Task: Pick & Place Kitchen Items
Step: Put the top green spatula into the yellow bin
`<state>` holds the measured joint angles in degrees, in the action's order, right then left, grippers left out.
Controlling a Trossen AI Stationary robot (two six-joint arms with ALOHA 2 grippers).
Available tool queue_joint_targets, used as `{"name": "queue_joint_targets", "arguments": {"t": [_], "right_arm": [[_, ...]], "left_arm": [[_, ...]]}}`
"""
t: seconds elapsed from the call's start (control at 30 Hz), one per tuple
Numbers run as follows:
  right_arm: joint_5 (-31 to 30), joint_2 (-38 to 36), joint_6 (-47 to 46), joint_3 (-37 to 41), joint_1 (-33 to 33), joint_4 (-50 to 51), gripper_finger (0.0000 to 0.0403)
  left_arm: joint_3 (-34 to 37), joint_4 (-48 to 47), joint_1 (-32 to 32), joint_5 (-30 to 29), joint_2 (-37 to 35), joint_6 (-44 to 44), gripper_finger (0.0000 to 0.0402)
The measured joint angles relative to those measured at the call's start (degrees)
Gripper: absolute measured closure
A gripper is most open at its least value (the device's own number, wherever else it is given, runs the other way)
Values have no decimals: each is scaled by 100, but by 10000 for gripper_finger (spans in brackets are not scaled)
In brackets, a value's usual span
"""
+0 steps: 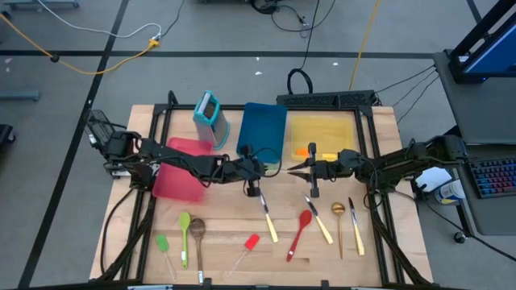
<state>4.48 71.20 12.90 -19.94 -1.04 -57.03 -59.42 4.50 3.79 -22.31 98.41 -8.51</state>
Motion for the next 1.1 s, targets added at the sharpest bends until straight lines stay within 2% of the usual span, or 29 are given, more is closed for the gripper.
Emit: {"name": "queue_joint_targets", "arguments": {"t": [0.2,1.1], "right_arm": [[-62,-4,20,0,-4,6,394],[-21,-4,-2,0,-2,29,391]], "left_arm": [[4,-18,6,35,0,-2,393],[4,-7,0,66,0,-2,390]]}}
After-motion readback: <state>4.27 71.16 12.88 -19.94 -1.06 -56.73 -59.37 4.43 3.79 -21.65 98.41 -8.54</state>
